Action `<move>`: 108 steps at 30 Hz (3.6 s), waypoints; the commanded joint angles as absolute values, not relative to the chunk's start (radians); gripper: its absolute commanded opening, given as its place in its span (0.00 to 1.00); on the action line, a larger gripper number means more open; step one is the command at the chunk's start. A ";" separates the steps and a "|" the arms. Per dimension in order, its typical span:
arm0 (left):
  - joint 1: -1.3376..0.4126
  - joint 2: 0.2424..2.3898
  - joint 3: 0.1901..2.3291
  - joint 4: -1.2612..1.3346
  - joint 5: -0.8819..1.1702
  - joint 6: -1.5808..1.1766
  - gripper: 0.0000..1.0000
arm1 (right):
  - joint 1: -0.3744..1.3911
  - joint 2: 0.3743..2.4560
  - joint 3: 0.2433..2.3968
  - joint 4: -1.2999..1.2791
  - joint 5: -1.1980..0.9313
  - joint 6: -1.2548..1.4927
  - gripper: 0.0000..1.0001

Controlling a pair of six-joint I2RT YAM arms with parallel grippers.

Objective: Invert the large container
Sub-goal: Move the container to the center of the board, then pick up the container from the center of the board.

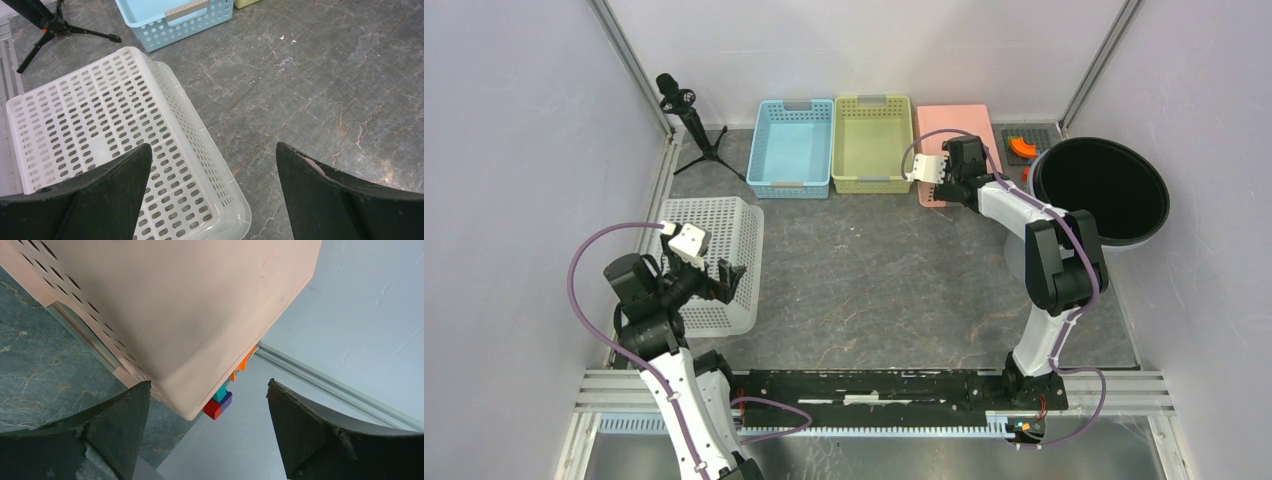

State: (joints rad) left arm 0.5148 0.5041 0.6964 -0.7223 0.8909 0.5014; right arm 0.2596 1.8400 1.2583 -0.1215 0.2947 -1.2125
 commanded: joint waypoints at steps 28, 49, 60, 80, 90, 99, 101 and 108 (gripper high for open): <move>0.516 0.512 0.702 -0.694 0.894 0.486 1.00 | 0.498 1.487 1.193 -0.235 0.056 -1.147 0.94; 0.519 0.516 0.695 -0.695 0.894 0.492 1.00 | 0.613 1.998 1.652 -0.334 0.079 -1.020 0.94; 0.519 0.523 0.696 -0.694 0.894 0.493 1.00 | 0.612 2.101 1.693 -0.293 0.077 -1.041 0.90; 0.519 0.535 0.695 -0.695 0.889 0.492 1.00 | 0.540 2.186 1.783 -0.413 -0.101 -1.106 0.65; 0.520 0.538 0.697 -0.694 0.886 0.492 1.00 | 0.526 2.180 1.780 -0.495 -0.157 -1.138 0.22; 0.519 0.536 0.698 -0.694 0.888 0.492 1.00 | 0.498 2.114 1.705 -0.492 -0.163 -1.113 0.01; 0.519 0.532 0.698 -0.694 0.888 0.490 1.00 | 0.490 2.103 1.691 -0.485 -0.157 -1.102 0.00; 0.520 0.523 0.698 -0.694 0.888 0.488 1.00 | 0.458 2.077 1.678 -0.498 -0.152 -1.078 0.00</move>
